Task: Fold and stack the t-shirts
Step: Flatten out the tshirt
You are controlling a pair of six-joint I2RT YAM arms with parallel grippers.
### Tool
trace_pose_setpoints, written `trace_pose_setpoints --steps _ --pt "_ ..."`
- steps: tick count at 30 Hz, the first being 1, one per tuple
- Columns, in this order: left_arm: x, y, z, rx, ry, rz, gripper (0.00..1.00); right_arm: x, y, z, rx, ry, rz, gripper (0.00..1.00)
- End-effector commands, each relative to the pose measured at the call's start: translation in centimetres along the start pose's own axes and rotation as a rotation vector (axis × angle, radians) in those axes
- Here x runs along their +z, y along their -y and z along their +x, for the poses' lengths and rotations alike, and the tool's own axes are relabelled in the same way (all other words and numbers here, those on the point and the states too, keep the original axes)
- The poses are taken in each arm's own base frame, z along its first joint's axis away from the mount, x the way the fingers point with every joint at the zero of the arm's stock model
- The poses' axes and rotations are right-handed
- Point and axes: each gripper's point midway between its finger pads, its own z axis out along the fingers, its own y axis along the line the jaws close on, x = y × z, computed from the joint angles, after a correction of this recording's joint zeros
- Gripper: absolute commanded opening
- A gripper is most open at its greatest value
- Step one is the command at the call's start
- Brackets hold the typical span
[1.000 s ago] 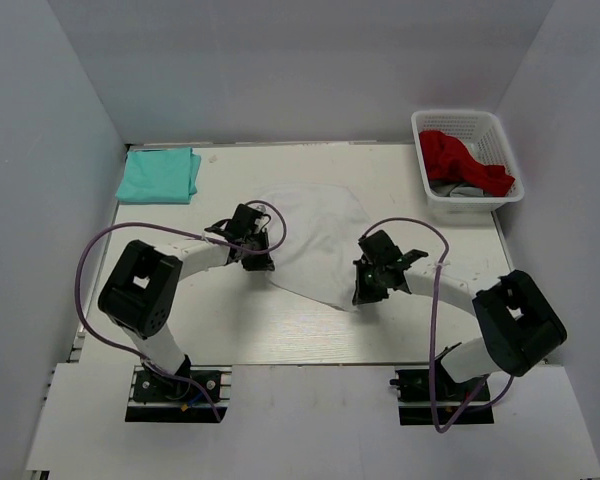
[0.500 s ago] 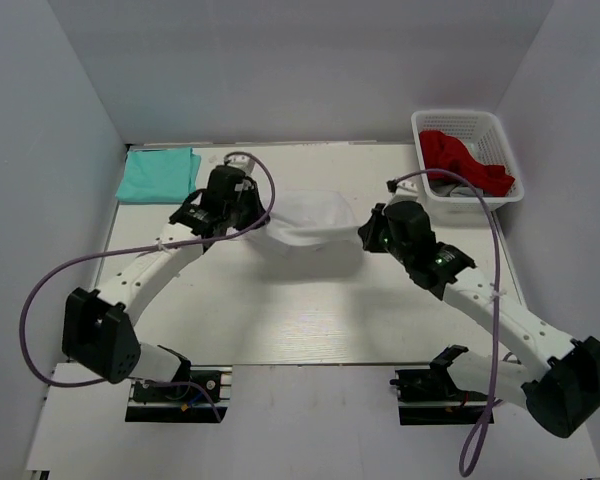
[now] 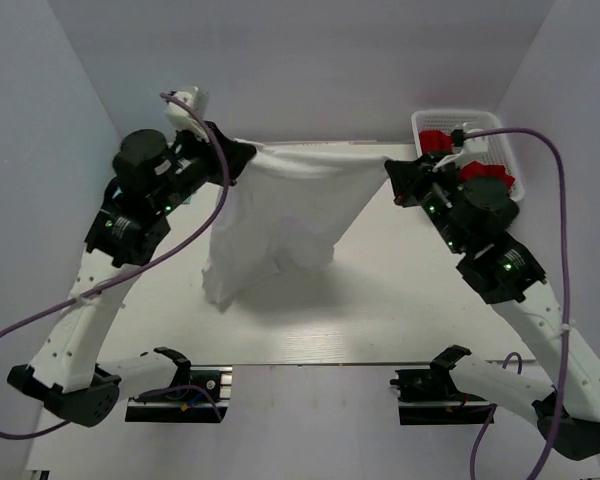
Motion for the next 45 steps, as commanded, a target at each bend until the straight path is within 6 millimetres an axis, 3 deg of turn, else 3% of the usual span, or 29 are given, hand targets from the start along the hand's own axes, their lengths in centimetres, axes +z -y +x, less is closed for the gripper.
trace_pose_setpoints --steps 1,3,6,7,9,10,16,22,26,29,31,32,33,34,35,36,37,38,39,40,41,42,43,44,45 --pt "-4.3 4.5 -4.6 0.094 0.11 0.181 0.0 -3.3 -2.8 -6.6 -0.02 0.149 -0.138 0.0" --pt "-6.4 7.4 -6.2 0.131 0.143 0.314 0.0 -5.4 -4.3 -9.4 -0.021 0.204 -0.214 0.0" --pt "-9.9 10.9 -8.1 0.182 0.163 0.475 0.0 -8.1 -6.5 -11.6 -0.042 0.242 -0.349 0.0" --pt "-11.4 12.0 -9.3 0.2 0.193 0.513 0.0 -9.3 -7.0 -13.2 -0.045 0.274 -0.373 0.0" --pt "-13.1 13.2 -9.8 0.197 0.194 0.574 0.0 -11.2 -8.3 -13.8 -0.062 0.284 -0.462 0.0" --pt "-14.5 13.8 -10.8 0.219 0.228 0.591 0.0 -12.6 -8.7 -15.0 -0.065 0.318 -0.486 0.0" --pt "-19.6 16.5 -12.4 0.252 0.29 0.707 0.0 -16.4 -9.6 -17.0 -0.07 0.371 -0.57 0.0" --pt "-20.8 17.1 -13.1 0.245 0.317 0.727 0.0 -18.2 -10.3 -17.9 -0.069 0.407 -0.623 0.0" --pt "-19.4 16.7 -12.8 0.227 0.282 0.718 0.0 -16.5 -9.9 -17.5 -0.067 0.397 -0.584 0.0" --pt "-15.7 15.3 -12.0 0.18 0.228 0.654 0.0 -14.1 -9.0 -17.0 -0.056 0.384 -0.51 0.0" --pt "-12.7 13.9 -10.4 0.152 0.169 0.613 0.0 -11.9 -8.4 -15.5 -0.055 0.358 -0.466 0.0" --pt "-9.8 12.7 -8.8 0.121 0.112 0.582 0.0 -10.9 -7.6 -15.6 -0.043 0.376 -0.411 0.0" --pt "-8.1 11.8 -8.0 0.102 0.085 0.548 0.0 -8.3 -6.5 -12.9 -0.055 0.323 -0.349 0.0" --pt "-5.9 10.3 -7.2 0.073 0.059 0.472 0.0 -7.5 -6.1 -13.0 -0.059 0.344 -0.321 0.0" --pt "-3.5 8.7 -5.4 0.045 0.008 0.418 0.0 -5.2 -4.0 -11.5 -0.056 0.322 -0.2 0.0" --pt "0.2 6.0 -3.3 0.009 -0.048 0.302 0.0 -3.3 -3.3 -9.8 -0.06 0.295 -0.159 0.0" --pt "2.5 4.2 -0.9 -0.015 -0.112 0.253 0.0 -1.2 -0.6 -8.8 -0.061 0.284 0.003 0.0" --pt "4.3 3.0 0.9 -0.031 -0.159 0.22 0.0 0.9 0.5 -6.8 -0.075 0.249 0.06 0.0" --pt "7.8 0.3 4.2 -0.058 -0.235 0.151 0.0 2.1 2.3 -5.1 -0.086 0.228 0.156 0.0" --pt "9.5 -1.5 5.8 -0.072 -0.266 0.113 0.0 3.4 3.9 -2.7 -0.106 0.187 0.226 0.0" --pt "11.1 -3.4 7.7 -0.084 -0.3 0.066 0.0 5.2 4.6 -1.6 -0.11 0.195 0.274 0.0" --pt "12.7 -5.3 9.3 -0.094 -0.324 0.016 0.0 7.1 7.2 0.9 -0.142 0.151 0.379 0.0" --pt "15.7 -8.8 12.0 -0.11 -0.367 -0.061 0.0 8.0 8.4 3.0 -0.155 0.118 0.428 0.0" --pt "17.3 -10.9 13.2 -0.115 -0.385 -0.118 0.0 10.3 9.7 5.6 -0.17 0.074 0.47 0.0" --pt "18.7 -12.5 14.3 -0.111 -0.41 -0.137 0.0 12.2 12.2 8.5 -0.184 0.002 0.52 0.0"
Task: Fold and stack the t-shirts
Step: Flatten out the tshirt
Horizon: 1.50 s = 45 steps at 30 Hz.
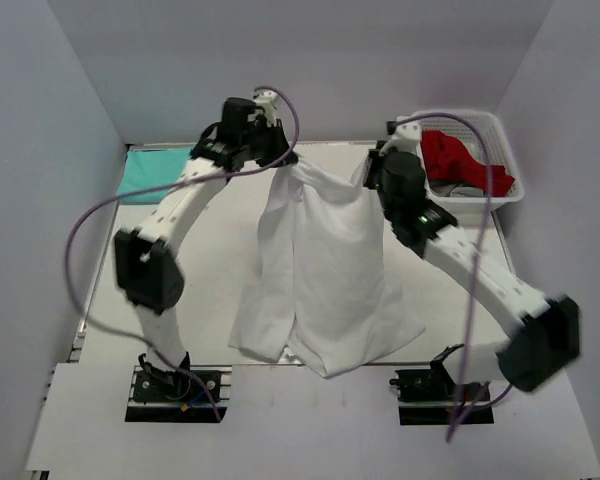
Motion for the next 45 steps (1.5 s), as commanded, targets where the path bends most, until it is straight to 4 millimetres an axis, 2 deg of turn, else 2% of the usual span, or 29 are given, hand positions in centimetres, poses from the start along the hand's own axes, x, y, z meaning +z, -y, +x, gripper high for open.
trace_pose_setpoints --steps 1,2,3,4,5,6,8,9,10,11,12,14,15,16,19,20,21,22,23,24,25,26,30,32,35,38,39,43,45 --pt "3.2 -7.1 -2.6 -0.018 0.04 -0.199 0.0 6.4 4.7 3.7 -0.01 -0.017 0.265 0.0" --pt "6.9 -11.4 1.0 -0.049 -0.072 -0.251 0.09 7.7 4.4 5.0 -0.001 -0.04 0.247 0.0" --pt "8.1 -13.1 1.3 -0.06 -0.083 -0.278 0.26 10.8 5.7 9.0 -0.024 -0.117 0.26 0.0" --pt "8.7 -13.2 -1.4 -0.04 -0.025 -0.291 0.47 11.7 6.0 10.4 -0.029 -0.153 0.261 0.0" --pt "9.3 -15.6 -0.8 -0.045 -0.041 -0.354 0.65 13.7 5.5 7.3 0.017 -0.109 0.231 0.0" --pt "10.9 -18.0 1.0 -0.055 -0.08 -0.383 0.99 15.2 6.0 13.9 -0.023 -0.283 0.238 0.14" --pt "11.1 -18.0 0.3 -0.04 -0.066 -0.337 1.0 18.0 5.4 10.7 0.015 -0.244 0.204 0.55" --pt "10.6 -18.5 -0.1 -0.041 -0.05 -0.344 1.0 17.8 5.8 14.4 -0.019 -0.369 0.219 0.66" --pt "9.4 -18.3 0.2 -0.042 -0.051 -0.361 1.0 18.3 6.2 15.3 -0.013 -0.397 0.225 0.77" --pt "9.0 -18.1 -0.7 -0.028 -0.01 -0.368 1.0 18.7 5.9 14.0 -0.002 -0.382 0.221 0.82" --pt "8.5 -18.3 0.7 -0.027 -0.037 -0.374 1.0 18.2 6.1 14.2 -0.001 -0.404 0.227 0.89" --pt "6.2 -16.3 -1.2 0.003 0.002 -0.35 1.0 16.7 5.8 13.5 0.022 -0.4 0.209 0.9" --pt "5.6 -16.1 -0.6 -0.003 -0.013 -0.353 1.0 16.1 5.6 13.6 0.032 -0.408 0.194 0.9" --pt "5.0 -15.7 -0.6 -0.005 -0.019 -0.355 1.0 14.5 5.3 11.8 0.062 -0.385 0.174 0.9" --pt "2.9 -13.6 1.2 -0.018 -0.057 -0.356 1.0 11.1 5.2 15.6 0.099 -0.494 0.146 0.9" --pt "2.4 -13.2 2.0 -0.023 -0.069 -0.34 1.0 9.5 3.9 13.9 0.133 -0.486 0.066 0.9" --pt "1.5 -12.5 3.9 -0.053 -0.082 -0.315 1.0 7.2 4.5 17.8 0.144 -0.578 0.076 0.9" --pt "1.3 -11.3 5.1 -0.094 -0.096 -0.25 1.0 6.0 4.2 17.4 0.159 -0.576 0.051 0.9" --pt "1.3 -11.2 9.5 -0.129 -0.171 -0.228 1.0 4.7 3.0 17.3 0.185 -0.589 -0.011 0.9" --pt "1.4 -10.3 10.1 -0.133 -0.157 -0.19 1.0 2.0 3.9 20.6 0.212 -0.664 0.008 0.9" --pt "0.5 -9.3 10.6 -0.162 -0.149 -0.161 1.0 1.4 3.6 21.0 0.232 -0.663 -0.008 0.9" --pt "0.3 -9.4 14.3 -0.196 -0.209 -0.158 1.0 -0.5 3.6 22.5 0.255 -0.708 -0.034 0.9" --pt "0.3 -8.2 19.1 -0.221 -0.279 -0.12 1.0 -4.3 4.7 25.5 0.278 -0.752 -0.014 0.9" --pt "0.6 -8.7 21.7 -0.246 -0.334 -0.143 1.0 -5.3 5.7 26.2 0.273 -0.764 0.038 0.9" --pt "1.5 -8.6 23.5 -0.247 -0.371 -0.13 1.0 -6.1 6.4 27.4 0.277 -0.774 0.069 0.9" --pt "1.9 -10.5 26.1 -0.284 -0.45 -0.215 1.0 -7.2 7.2 28.9 0.248 -0.823 0.089 0.9" --pt "1.7 -12.0 27.1 -0.281 -0.47 -0.295 1.0 -7.3 7.6 29.3 0.238 -0.831 0.113 0.9" --pt "0.0 -14.4 30.0 -0.373 -0.539 -0.423 1.0 -8.3 9.2 31.3 0.219 -0.885 0.184 0.9" --pt "-1.3 -15.4 30.0 -0.405 -0.514 -0.531 1.0 -8.7 9.6 32.8 0.225 -0.926 0.204 0.9"
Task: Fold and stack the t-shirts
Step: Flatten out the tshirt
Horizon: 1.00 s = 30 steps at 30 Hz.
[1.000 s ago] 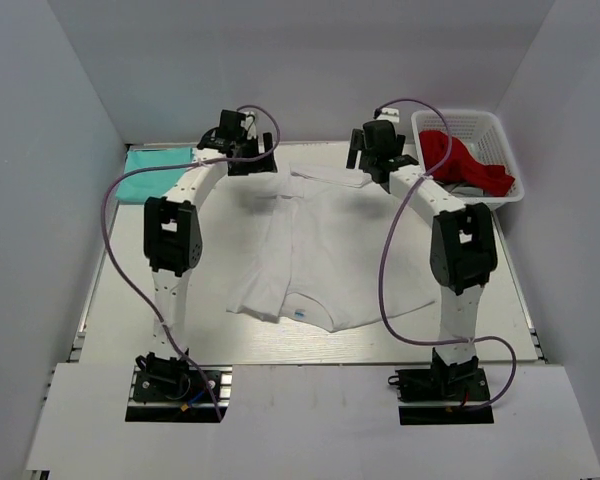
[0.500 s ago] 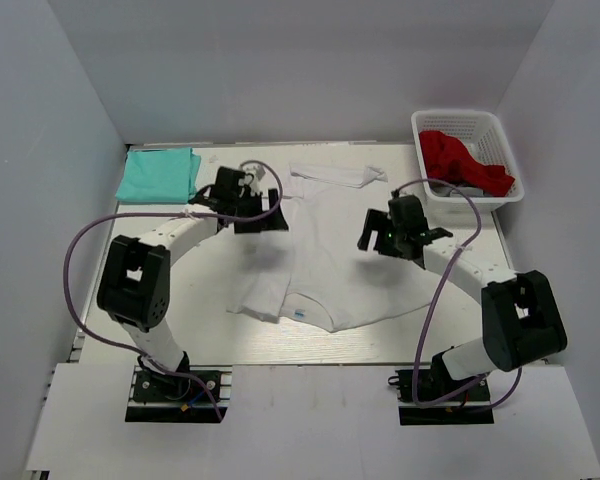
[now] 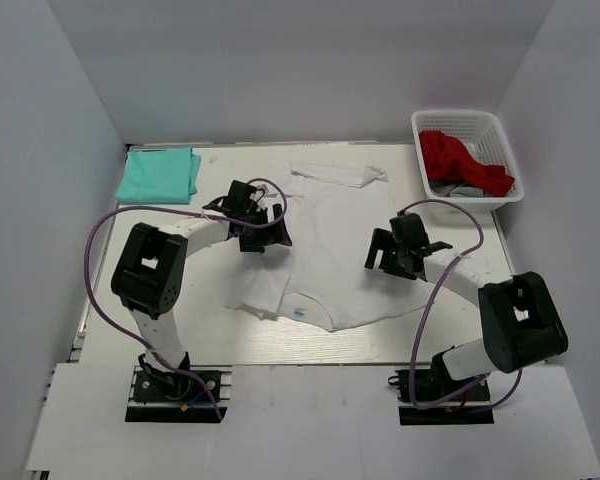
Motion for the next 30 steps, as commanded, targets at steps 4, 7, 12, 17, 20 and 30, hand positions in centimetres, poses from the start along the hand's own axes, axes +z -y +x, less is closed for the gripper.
trace_pose_setpoints --steps 4,7,12,17,20,30 --pt "-1.5 -7.5 4.1 -0.209 -0.027 -0.362 1.0 2.3 2.7 1.4 0.053 -0.063 0.102 0.9" --pt "-2.9 -9.8 4.3 -0.244 -0.008 -0.521 1.0 3.1 3.7 0.9 0.065 -0.075 0.171 0.9" --pt "-6.8 -13.4 4.0 -0.283 0.036 -0.808 1.0 3.2 4.8 -1.8 0.062 -0.026 0.234 0.9" --pt "-7.9 -13.6 4.3 -0.278 0.051 -0.822 1.0 3.3 4.5 -4.3 0.047 -0.001 0.23 0.9" --pt "-8.5 -11.8 2.9 -0.232 0.08 -0.764 1.0 2.7 2.6 -5.4 0.005 0.014 0.134 0.9" --pt "-8.7 -3.2 -5.5 -0.022 0.258 -0.377 1.0 -2.8 -0.4 -5.3 -0.057 0.093 -0.041 0.9"
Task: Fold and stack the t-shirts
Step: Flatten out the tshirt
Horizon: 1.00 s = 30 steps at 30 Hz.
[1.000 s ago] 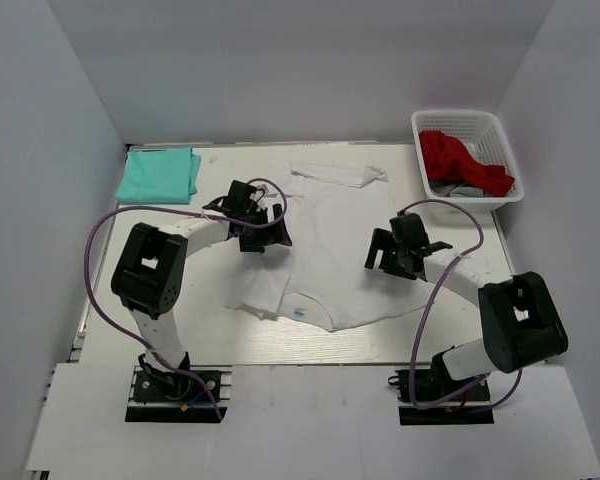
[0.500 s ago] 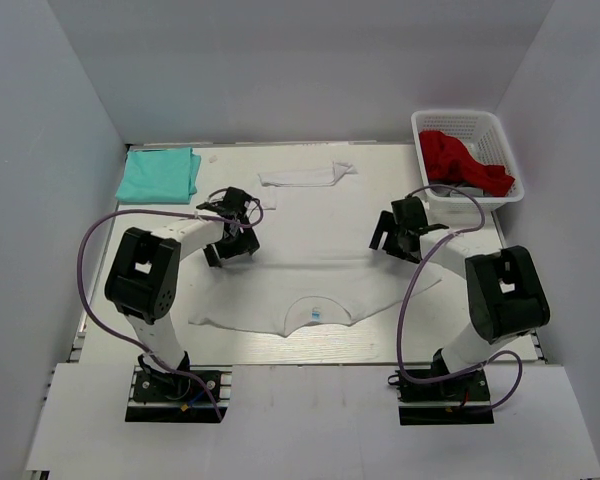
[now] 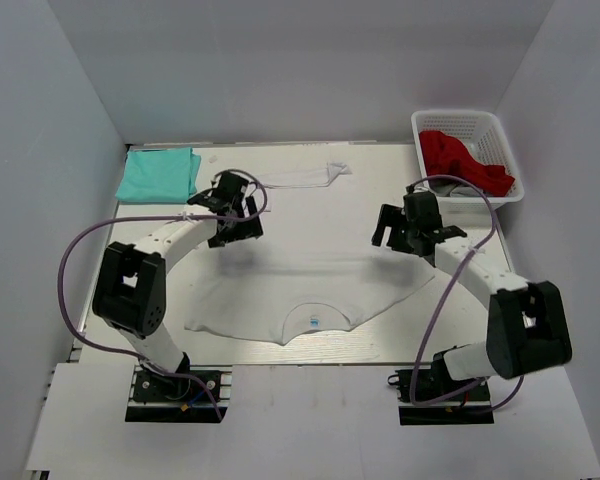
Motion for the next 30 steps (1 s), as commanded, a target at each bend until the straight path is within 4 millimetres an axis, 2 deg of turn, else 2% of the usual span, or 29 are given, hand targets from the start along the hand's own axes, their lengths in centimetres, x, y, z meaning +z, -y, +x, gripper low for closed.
trace_pose_setpoints --steps 1,2,3,5,6,7,8,9,10,11,12,13,16,17,18,19,20,22,23,24,25,26,27,28,29,30 --pt "-1.5 4.7 -5.6 0.064 0.146 0.173 1.0 -1.7 -0.1 2.1 -0.012 -0.034 -0.031 0.9" --pt "-1.1 5.3 -6.0 0.079 0.138 0.184 1.0 -1.7 -0.1 3.5 0.002 -0.066 -0.04 0.9" --pt "-0.3 5.3 -6.7 0.081 0.137 0.176 1.0 -2.3 -0.6 3.8 0.004 -0.065 -0.067 0.9" --pt "2.2 5.8 -8.1 0.086 0.124 0.14 1.0 -2.3 -0.9 6.0 0.022 -0.116 -0.104 0.9" --pt "3.1 5.8 -8.2 0.098 0.113 0.117 1.0 -2.7 -1.7 6.6 0.019 -0.129 -0.146 0.9" --pt "3.3 5.9 -10.0 0.086 0.134 0.098 1.0 -2.5 -1.5 8.0 0.028 -0.16 -0.148 0.9" --pt "5.8 5.3 -9.4 0.095 0.102 0.035 1.0 -2.6 -1.7 8.4 0.03 -0.166 -0.159 0.9" --pt "5.9 6.0 -10.8 0.101 0.122 0.034 1.0 -2.5 -2.2 8.8 0.028 -0.177 -0.184 0.9" --pt "6.8 5.9 -10.7 0.115 0.106 0.015 1.0 -2.4 -2.1 9.7 0.03 -0.195 -0.184 0.9" --pt "8.4 5.8 -9.9 0.123 0.074 -0.002 1.0 -2.1 -2.2 9.7 0.019 -0.194 -0.191 0.9" --pt "8.8 5.6 -9.9 0.125 0.07 -0.018 1.0 -1.9 -2.0 9.9 0.022 -0.198 -0.176 0.9" --pt "9.2 5.6 -10.0 0.126 0.071 -0.028 1.0 -1.1 -0.9 10.5 0.034 -0.225 -0.115 0.9" --pt "10.4 3.5 -7.7 0.091 0.009 -0.097 1.0 0.4 0.6 9.9 0.051 -0.221 -0.004 0.9" --pt "10.2 2.9 -7.3 0.073 0.011 -0.121 1.0 0.8 1.1 8.9 0.055 -0.193 0.031 0.9" --pt "10.6 1.0 -5.3 -0.004 -0.023 -0.189 1.0 1.0 1.4 8.5 0.07 -0.188 0.056 0.9" --pt "9.9 0.1 -4.7 -0.042 -0.023 -0.222 1.0 2.0 3.1 8.8 0.085 -0.201 0.127 0.9" --pt "9.5 -1.7 -1.5 -0.057 -0.103 -0.28 1.0 2.5 2.5 6.8 0.074 -0.173 0.118 0.9" --pt "8.4 -2.7 1.7 -0.144 -0.137 -0.33 1.0 4.4 3.3 7.0 0.057 -0.238 0.138 0.9" --pt "7.2 -3.5 4.4 -0.147 -0.162 -0.333 1.0 5.7 2.3 4.5 0.007 -0.213 0.109 0.9" --pt "6.7 -2.8 6.3 -0.166 -0.21 -0.278 1.0 6.6 2.1 3.7 -0.006 -0.209 0.103 0.9" --pt "6.2 -2.7 7.7 -0.178 -0.236 -0.234 1.0 7.2 1.2 1.1 -0.011 -0.173 0.084 0.9" --pt "5.7 -3.6 10.8 -0.163 -0.292 -0.227 1.0 9.6 1.5 0.7 -0.053 -0.203 0.094 0.9" --pt "4.2 -2.1 11.0 -0.162 -0.279 -0.136 1.0 10.3 1.6 -0.3 -0.054 -0.197 0.086 0.9" --pt "3.4 -1.5 11.7 -0.135 -0.296 -0.085 1.0 12.6 1.7 -1.6 -0.048 -0.197 0.079 0.9" --pt "2.7 -1.3 13.2 -0.108 -0.328 -0.045 1.0 13.0 1.2 -2.2 -0.081 -0.212 0.043 0.9" --pt "1.5 1.0 14.1 -0.07 -0.362 0.067 1.0 13.1 -0.6 -7.9 -0.093 -0.106 0.0 0.9"
